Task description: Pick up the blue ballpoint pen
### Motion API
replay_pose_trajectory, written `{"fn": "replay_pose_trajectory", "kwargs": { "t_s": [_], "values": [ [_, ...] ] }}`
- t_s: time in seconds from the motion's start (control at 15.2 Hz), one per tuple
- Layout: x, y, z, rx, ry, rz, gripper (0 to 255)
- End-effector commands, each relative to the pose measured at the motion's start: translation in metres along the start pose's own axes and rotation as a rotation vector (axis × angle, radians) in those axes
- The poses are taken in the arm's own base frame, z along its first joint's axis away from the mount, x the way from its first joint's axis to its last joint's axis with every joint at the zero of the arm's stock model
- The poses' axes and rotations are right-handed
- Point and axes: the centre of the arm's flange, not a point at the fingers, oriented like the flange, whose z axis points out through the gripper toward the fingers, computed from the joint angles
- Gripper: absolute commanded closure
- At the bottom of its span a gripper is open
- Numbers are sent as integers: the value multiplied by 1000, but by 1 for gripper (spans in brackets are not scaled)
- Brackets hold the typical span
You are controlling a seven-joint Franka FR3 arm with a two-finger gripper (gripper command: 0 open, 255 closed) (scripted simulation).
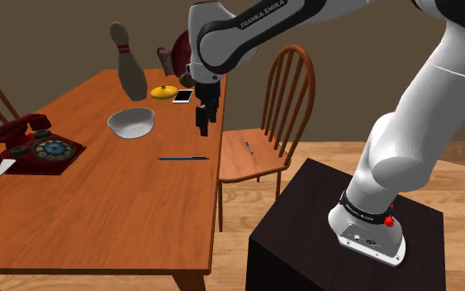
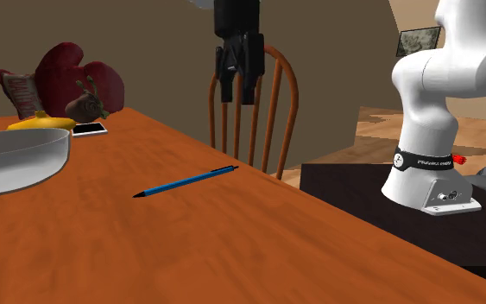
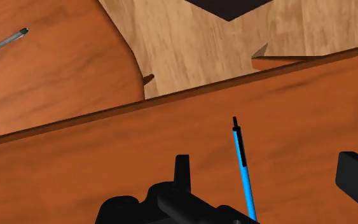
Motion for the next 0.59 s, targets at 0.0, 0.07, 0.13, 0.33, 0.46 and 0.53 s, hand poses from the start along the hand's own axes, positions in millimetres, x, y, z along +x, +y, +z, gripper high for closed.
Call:
{"fn": "replay_pose_trajectory", "kwargs": {
  "t_s": [0.0, 0.07, 0.13, 0.33, 0.46, 0.53],
  "values": [
    [25, -5, 13, -2, 8, -38, 0],
    [36, -8, 19, -4, 12, -56, 0],
    [47, -11, 25, -5, 16, -74, 0],
    [78, -22, 44, -9, 27, -129, 0],
    [100, -30, 56, -12, 34, -166, 0],
    [110, -35, 62, -13, 37, -184, 0]
  ]
}}
